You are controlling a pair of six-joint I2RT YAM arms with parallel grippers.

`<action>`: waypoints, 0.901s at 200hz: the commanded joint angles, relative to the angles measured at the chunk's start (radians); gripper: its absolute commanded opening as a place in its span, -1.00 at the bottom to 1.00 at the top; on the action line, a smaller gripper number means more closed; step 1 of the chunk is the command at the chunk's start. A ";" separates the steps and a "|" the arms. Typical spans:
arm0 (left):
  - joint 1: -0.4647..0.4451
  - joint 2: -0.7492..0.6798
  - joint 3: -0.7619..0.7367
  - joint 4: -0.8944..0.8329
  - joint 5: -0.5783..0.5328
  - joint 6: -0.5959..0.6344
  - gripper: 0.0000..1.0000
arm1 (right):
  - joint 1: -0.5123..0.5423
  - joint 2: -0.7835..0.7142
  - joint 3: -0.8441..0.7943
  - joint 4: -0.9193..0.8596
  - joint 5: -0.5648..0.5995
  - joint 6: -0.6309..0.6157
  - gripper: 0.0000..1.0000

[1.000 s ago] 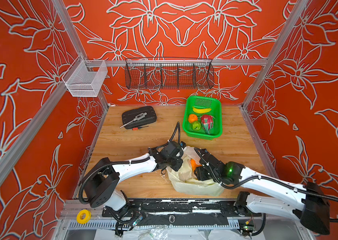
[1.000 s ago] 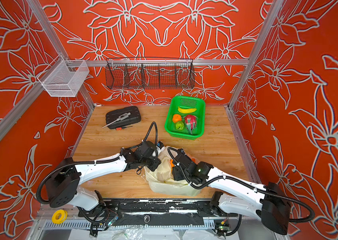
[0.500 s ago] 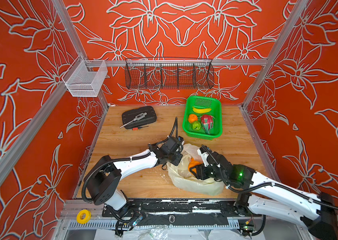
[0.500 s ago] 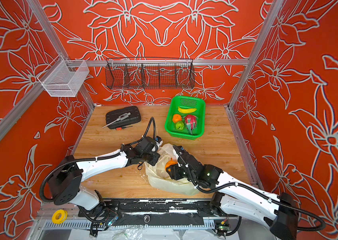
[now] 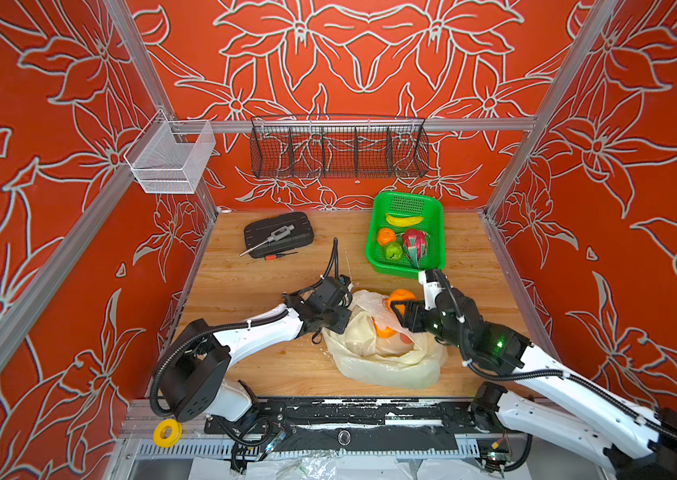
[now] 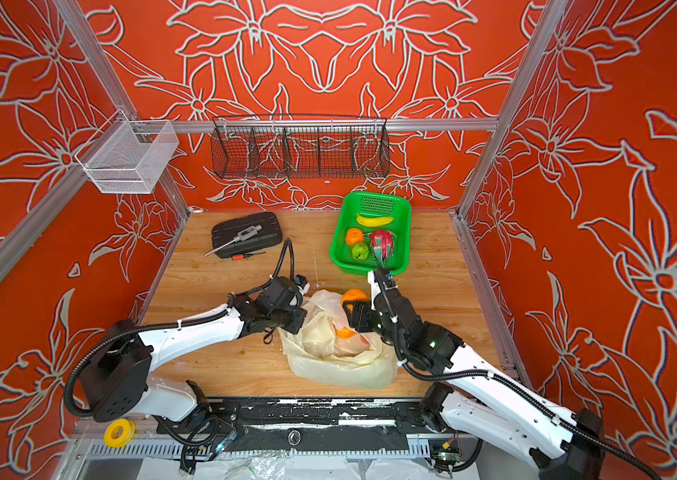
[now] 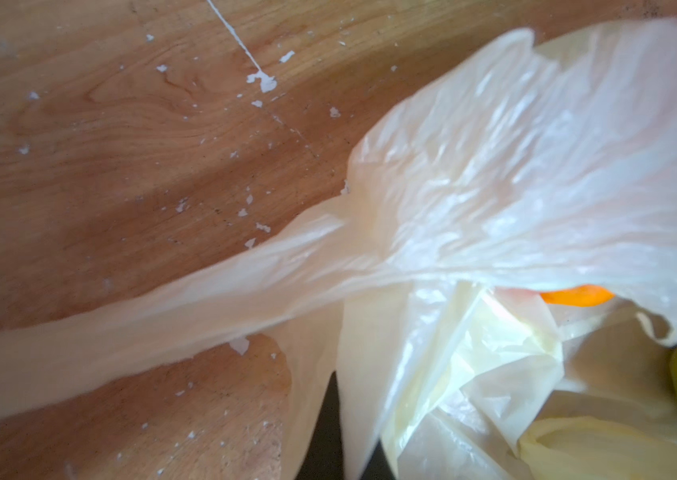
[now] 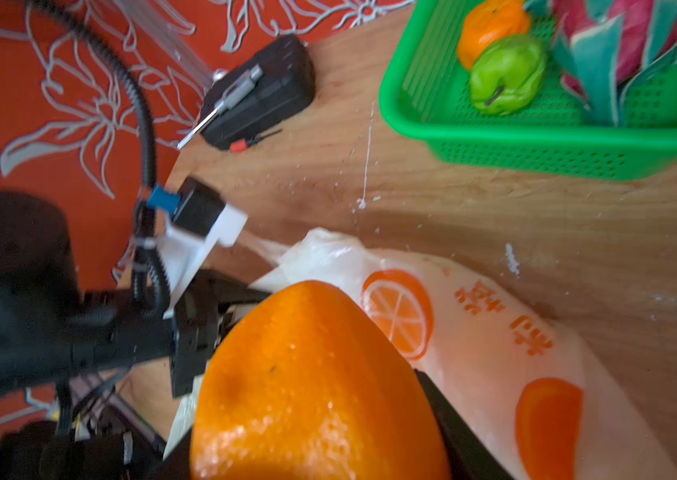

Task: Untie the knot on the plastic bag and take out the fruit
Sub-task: 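Lift the orange out and carry it to the green basket, then open the right gripper to drop the orange into the basket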

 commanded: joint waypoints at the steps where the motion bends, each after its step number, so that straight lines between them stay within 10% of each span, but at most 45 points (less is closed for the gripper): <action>1: 0.028 -0.054 -0.031 -0.024 -0.019 -0.019 -1.00 | -0.114 0.072 0.070 0.084 -0.051 0.010 -0.17; 90: 0.058 -0.300 -0.088 -0.101 -0.014 -0.046 -0.27 | -0.392 0.648 0.482 0.063 -0.296 -0.098 -0.21; 180: 0.058 -0.556 -0.049 -0.200 0.033 -0.060 0.04 | -0.419 1.106 0.834 -0.136 -0.461 -0.256 -0.19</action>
